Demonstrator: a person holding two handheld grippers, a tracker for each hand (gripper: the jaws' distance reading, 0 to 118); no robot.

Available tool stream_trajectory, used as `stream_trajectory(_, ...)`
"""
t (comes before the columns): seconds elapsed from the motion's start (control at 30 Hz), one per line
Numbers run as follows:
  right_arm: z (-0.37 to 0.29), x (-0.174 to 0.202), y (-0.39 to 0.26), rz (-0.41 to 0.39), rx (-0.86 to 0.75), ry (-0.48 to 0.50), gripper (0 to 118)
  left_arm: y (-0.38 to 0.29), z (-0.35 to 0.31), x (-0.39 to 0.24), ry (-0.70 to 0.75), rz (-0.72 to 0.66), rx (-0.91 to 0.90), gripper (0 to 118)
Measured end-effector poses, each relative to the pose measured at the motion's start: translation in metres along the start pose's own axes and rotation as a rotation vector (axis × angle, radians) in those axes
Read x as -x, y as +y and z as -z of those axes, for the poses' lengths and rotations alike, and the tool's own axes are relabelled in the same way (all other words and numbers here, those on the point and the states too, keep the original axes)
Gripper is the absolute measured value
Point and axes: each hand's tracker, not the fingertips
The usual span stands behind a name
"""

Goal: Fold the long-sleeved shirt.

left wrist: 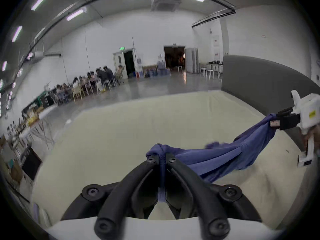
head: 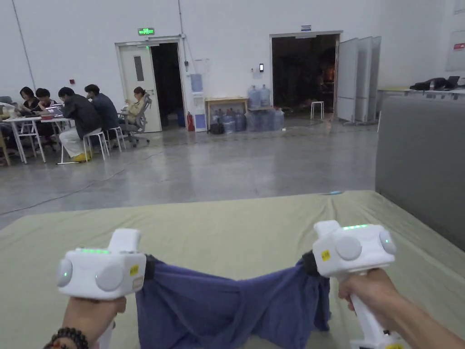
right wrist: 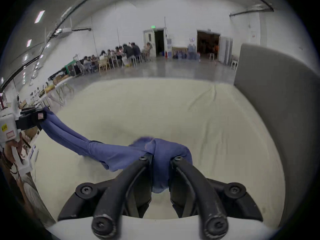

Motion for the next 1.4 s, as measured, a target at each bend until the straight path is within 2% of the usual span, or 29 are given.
stream_trajectory(0.07, -0.005, 0.002, -0.022, -0.022, 0.003, 0.010, 13, -0.020, -0.001, 0.011, -0.022, -0.043, 0.004, 0)
stream_trajectory(0.2, -0.058, 0.009, -0.074, -0.089, -0.024, 0.075, 13, -0.066, -0.037, 0.025, -0.109, -0.083, 0.015, 0)
stream_trajectory(0.33, -0.099, 0.013, -0.153, -0.076, 0.051, 0.130, 13, -0.137, -0.085, 0.027, -0.167, -0.075, 0.073, 0)
stream_trajectory(0.4, -0.111, 0.018, -0.194, -0.096, 0.076, 0.139, 13, -0.172, -0.109, 0.019, -0.169, -0.054, 0.109, 0)
stream_trajectory(0.53, -0.116, 0.032, -0.262, -0.170, 0.183, 0.123, 13, -0.237, -0.139, -0.001, -0.172, -0.032, 0.248, 0)
stream_trajectory(0.63, -0.107, 0.037, -0.288, -0.164, 0.224, 0.134, 13, -0.267, -0.153, -0.022, -0.177, 0.028, 0.269, 0)
stream_trajectory(0.73, -0.095, 0.037, -0.293, -0.168, 0.253, 0.108, 13, -0.284, -0.144, -0.020, -0.177, 0.015, 0.289, 0)
stream_trajectory(0.77, -0.097, 0.034, -0.290, -0.170, 0.245, 0.124, 20, -0.285, -0.144, -0.019, -0.175, -0.004, 0.284, 0)
stream_trajectory(0.8, -0.102, 0.033, -0.286, -0.164, 0.231, 0.130, 32, -0.282, -0.146, -0.018, -0.181, -0.021, 0.259, 4)
stream_trajectory(0.83, -0.111, 0.032, -0.280, -0.150, 0.228, 0.115, 66, -0.278, -0.150, -0.016, -0.181, -0.023, 0.252, 37)
stream_trajectory(0.87, -0.119, 0.030, -0.277, -0.130, 0.221, 0.095, 92, -0.272, -0.154, -0.016, -0.168, -0.023, 0.251, 83)
stream_trajectory(0.9, -0.135, 0.023, -0.276, -0.114, 0.197, 0.076, 105, -0.266, -0.159, -0.016, -0.162, -0.017, 0.254, 115)
stream_trajectory(0.93, -0.150, 0.019, -0.274, -0.100, 0.154, 0.091, 105, -0.262, -0.168, -0.016, -0.170, -0.013, 0.250, 114)
stream_trajectory(0.97, -0.161, 0.015, -0.273, -0.094, 0.125, 0.105, 105, -0.249, -0.179, -0.017, -0.209, -0.055, 0.137, 114)
stream_trajectory(1.03, -0.184, 0.009, -0.274, -0.054, 0.105, 0.050, 103, -0.236, -0.186, -0.019, -0.198, -0.031, 0.199, 114)
stream_trajectory(1.07, -0.188, 0.007, -0.273, -0.035, 0.121, 0.035, 94, -0.230, -0.188, -0.021, -0.191, -0.037, 0.207, 111)
stream_trajectory(1.1, -0.192, 0.004, -0.274, -0.010, 0.135, 0.029, 62, -0.233, -0.192, -0.019, -0.170, -0.052, 0.223, 97)
stream_trajectory(1.13, -0.194, 0.002, -0.275, 0.004, 0.127, 0.037, 0, -0.230, -0.193, -0.021, -0.158, -0.062, 0.221, 42)
stream_trajectory(1.17, -0.193, 0.001, -0.279, 0.012, 0.125, 0.043, 0, -0.227, -0.193, -0.022, -0.156, -0.073, 0.205, 0)
stream_trajectory(1.27, -0.183, -0.003, -0.286, 0.029, 0.209, 0.066, 0, -0.230, -0.193, -0.028, -0.153, -0.101, 0.195, 0)
stream_trajectory(1.4, -0.175, -0.003, -0.276, 0.029, 0.220, 0.076, 0, -0.230, -0.188, -0.033, -0.173, -0.098, 0.212, 0)
